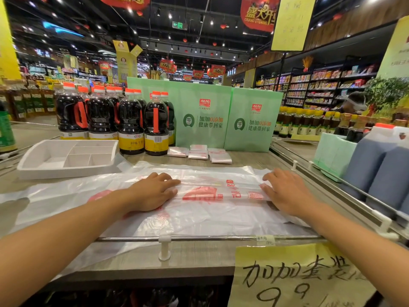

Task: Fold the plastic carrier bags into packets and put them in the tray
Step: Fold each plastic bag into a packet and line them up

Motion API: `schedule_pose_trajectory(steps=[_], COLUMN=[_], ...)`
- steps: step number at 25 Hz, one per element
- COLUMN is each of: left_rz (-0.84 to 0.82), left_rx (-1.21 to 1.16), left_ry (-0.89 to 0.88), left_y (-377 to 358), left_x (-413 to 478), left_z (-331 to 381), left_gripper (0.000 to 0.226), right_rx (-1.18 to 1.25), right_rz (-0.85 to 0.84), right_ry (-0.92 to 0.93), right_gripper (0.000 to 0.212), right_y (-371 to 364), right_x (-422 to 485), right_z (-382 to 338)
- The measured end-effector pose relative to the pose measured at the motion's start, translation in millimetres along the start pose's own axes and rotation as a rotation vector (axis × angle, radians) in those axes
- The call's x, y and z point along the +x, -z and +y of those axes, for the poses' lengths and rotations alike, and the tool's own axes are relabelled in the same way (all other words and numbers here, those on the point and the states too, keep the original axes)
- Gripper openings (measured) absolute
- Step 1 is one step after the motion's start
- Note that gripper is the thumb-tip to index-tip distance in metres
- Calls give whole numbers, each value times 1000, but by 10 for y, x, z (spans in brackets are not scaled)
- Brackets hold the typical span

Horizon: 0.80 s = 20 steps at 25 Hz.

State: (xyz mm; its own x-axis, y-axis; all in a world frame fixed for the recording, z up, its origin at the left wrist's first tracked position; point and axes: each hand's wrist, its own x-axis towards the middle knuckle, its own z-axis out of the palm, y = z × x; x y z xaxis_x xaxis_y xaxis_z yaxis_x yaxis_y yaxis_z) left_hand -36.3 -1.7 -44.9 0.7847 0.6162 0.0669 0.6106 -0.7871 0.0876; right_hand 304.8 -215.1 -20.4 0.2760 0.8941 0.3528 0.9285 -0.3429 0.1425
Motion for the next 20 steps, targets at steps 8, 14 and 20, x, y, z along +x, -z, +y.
schedule_pose_trajectory(steps=[8,14,20], left_rz=[50,-123,-44], left_rx=[88,-22,-49], left_ry=[78,35,-60], left_y=[7,137,130], left_x=[31,64,274], left_z=[42,50,374], left_gripper=[54,118,64], right_rx=[262,226,205], right_rz=[-312,-472,-413], right_ry=[261,166,185], right_gripper=[56,112,108], right_y=[-55,-24,-71], right_x=[7,196,370], right_z=[-223,-224,-271])
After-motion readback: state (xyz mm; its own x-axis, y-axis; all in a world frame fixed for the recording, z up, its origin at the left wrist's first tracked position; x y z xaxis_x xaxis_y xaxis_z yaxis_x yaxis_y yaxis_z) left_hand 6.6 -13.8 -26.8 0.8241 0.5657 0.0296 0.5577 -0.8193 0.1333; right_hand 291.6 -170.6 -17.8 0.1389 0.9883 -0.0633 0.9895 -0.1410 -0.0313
